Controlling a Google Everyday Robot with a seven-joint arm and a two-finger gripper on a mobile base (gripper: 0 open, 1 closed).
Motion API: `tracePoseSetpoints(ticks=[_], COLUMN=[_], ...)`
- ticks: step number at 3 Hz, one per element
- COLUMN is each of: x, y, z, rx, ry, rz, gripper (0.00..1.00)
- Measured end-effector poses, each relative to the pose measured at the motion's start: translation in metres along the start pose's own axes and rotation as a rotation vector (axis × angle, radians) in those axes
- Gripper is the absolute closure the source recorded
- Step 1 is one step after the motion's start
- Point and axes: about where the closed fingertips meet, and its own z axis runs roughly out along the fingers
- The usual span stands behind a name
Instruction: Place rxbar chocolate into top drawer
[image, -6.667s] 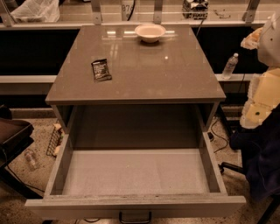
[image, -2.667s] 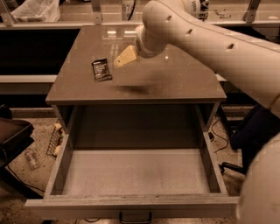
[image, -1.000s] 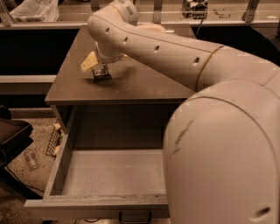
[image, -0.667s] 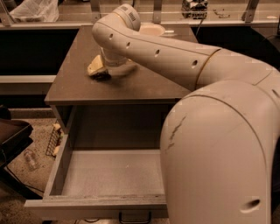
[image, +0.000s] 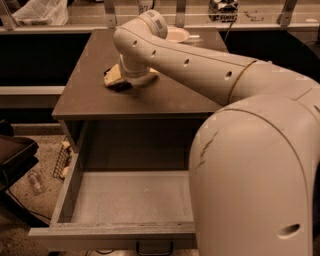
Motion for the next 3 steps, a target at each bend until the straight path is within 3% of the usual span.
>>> tracePoseSetpoints(ticks=[2, 3], x=[-0.007, -0.013], y=[0.0, 0.0], z=[-0.009, -0.017], rx=[0.0, 0.0], ry=[0.0, 0.0], rz=[0.0, 0.0], gripper=[0.84, 1.0])
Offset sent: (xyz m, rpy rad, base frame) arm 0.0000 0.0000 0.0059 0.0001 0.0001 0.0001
